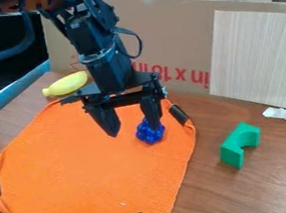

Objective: Remove the blue figure from the top right edge of the cloth

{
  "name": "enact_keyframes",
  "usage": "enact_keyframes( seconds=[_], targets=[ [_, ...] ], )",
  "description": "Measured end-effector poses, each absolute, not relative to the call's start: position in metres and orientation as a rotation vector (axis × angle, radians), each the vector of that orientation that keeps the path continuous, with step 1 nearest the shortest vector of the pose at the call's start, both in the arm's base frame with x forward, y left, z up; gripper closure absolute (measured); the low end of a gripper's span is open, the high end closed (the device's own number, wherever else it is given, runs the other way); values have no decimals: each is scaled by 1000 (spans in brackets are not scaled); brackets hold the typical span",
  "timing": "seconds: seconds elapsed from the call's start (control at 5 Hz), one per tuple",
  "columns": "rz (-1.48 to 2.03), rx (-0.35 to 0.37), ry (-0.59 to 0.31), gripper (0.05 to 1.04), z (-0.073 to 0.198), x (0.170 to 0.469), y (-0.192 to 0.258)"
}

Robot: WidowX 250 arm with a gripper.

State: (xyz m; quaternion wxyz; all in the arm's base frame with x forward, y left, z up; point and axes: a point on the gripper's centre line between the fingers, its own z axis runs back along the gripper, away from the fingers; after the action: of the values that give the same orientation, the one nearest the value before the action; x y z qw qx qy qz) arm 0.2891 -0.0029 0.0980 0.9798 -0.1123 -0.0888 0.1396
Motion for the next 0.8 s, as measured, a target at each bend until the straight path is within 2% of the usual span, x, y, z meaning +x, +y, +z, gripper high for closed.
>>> enact_keyframes(
  seconds=[0.8],
  targets=[
    [288, -174, -133, 83, 62, 297, 6]
  ],
)
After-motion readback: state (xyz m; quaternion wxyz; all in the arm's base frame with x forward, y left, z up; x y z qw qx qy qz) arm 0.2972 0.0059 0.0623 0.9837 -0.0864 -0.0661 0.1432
